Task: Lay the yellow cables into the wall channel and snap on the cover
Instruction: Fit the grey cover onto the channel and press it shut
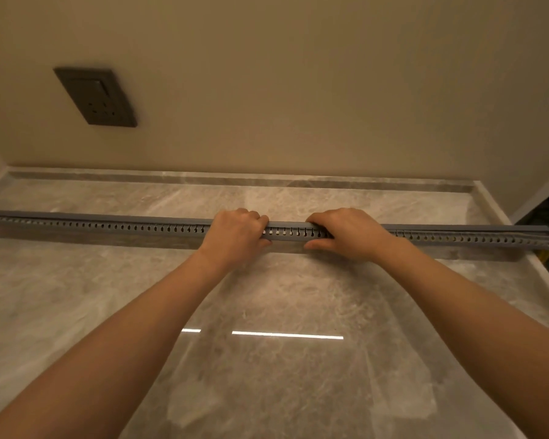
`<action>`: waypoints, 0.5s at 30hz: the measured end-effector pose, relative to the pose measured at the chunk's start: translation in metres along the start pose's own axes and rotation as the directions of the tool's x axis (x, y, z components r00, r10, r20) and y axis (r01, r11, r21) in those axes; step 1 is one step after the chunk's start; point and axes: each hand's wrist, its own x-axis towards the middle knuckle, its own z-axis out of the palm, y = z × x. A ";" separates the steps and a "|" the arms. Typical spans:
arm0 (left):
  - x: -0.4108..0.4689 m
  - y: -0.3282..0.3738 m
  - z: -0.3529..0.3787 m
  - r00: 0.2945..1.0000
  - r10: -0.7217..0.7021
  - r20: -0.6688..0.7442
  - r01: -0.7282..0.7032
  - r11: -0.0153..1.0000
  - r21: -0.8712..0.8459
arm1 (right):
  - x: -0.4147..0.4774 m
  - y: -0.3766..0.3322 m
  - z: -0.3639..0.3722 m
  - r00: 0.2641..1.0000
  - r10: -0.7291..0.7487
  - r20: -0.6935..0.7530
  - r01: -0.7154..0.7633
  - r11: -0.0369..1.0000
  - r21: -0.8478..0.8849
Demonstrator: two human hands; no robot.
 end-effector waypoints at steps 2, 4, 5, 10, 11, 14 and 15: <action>-0.001 0.002 0.001 1.000 -0.023 -0.013 0.023 0.998 -0.060 | 0.002 -0.001 0.002 0.999 -0.032 -0.003 0.032 0.994 -0.103; -0.003 0.006 0.002 0.995 -0.096 -0.027 0.090 0.980 -0.175 | 0.002 0.000 0.003 0.999 -0.049 -0.008 0.047 0.989 -0.137; -0.006 0.008 0.004 0.988 -0.148 -0.045 0.132 0.958 -0.254 | 0.003 0.001 0.003 0.998 -0.057 -0.009 0.056 0.989 -0.140; -0.032 0.056 0.003 0.761 -0.608 -0.225 0.274 0.617 -0.738 | 0.006 0.004 0.001 0.996 -0.087 -0.021 0.083 0.987 -0.136; -0.034 0.071 0.001 0.674 -0.725 -0.145 0.300 0.447 -0.842 | 0.006 0.004 0.001 0.996 -0.086 -0.024 0.082 0.988 -0.130; -0.025 0.101 -0.002 0.495 -0.746 0.446 0.319 -0.322 -0.892 | 0.006 0.004 -0.001 0.995 -0.088 -0.037 0.084 0.991 -0.103; -0.018 0.105 -0.001 0.494 -0.626 0.604 0.279 -0.544 -0.791 | 0.006 0.004 -0.001 0.995 -0.088 -0.042 0.084 0.992 -0.091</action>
